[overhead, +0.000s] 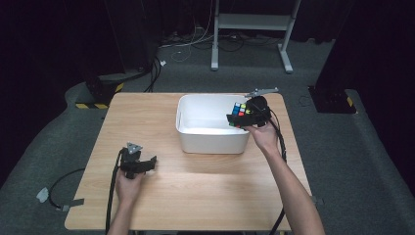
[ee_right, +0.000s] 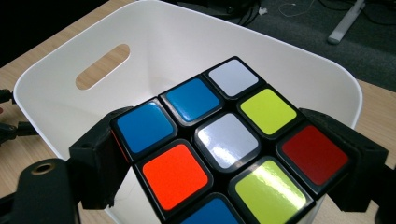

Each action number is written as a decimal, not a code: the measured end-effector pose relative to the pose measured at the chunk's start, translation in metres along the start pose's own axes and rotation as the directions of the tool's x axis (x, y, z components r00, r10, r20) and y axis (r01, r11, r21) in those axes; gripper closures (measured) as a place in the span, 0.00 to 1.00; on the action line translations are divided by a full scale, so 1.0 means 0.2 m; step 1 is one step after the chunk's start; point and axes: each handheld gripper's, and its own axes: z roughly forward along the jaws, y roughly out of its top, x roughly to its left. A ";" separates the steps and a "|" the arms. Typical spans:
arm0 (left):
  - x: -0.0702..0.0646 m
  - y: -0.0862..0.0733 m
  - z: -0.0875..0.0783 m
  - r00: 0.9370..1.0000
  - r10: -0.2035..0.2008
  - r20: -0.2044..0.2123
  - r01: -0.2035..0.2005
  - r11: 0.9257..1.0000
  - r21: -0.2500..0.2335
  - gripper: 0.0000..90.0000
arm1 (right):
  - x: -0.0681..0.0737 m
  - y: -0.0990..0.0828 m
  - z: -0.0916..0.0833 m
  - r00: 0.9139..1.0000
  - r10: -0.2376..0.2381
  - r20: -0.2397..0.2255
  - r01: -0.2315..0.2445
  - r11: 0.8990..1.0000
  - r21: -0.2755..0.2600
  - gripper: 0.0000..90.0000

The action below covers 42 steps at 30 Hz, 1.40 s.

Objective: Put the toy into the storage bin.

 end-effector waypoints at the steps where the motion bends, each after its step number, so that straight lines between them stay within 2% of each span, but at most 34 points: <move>1: 0.00 0.00 0.00 1.000 0.000 0.000 0.000 1.000 0.000 0.22 | -0.01 -0.01 0.00 1.000 0.002 0.003 -0.002 1.000 0.005 0.16; 13: 0.00 0.00 0.00 1.000 0.000 0.000 0.000 1.000 0.000 0.22 | -0.04 -0.06 0.00 1.000 0.015 0.011 -0.015 1.000 0.004 0.16; 26: 0.00 0.00 0.00 1.000 0.000 0.000 0.000 1.000 0.000 0.22 | -0.04 -0.07 0.02 1.000 0.013 0.010 -0.013 1.000 0.015 0.16; 42: 0.00 0.00 0.00 1.000 0.000 0.000 0.000 1.000 0.000 0.22 | -0.05 -0.10 0.04 1.000 0.016 -0.013 -0.016 0.999 0.032 0.16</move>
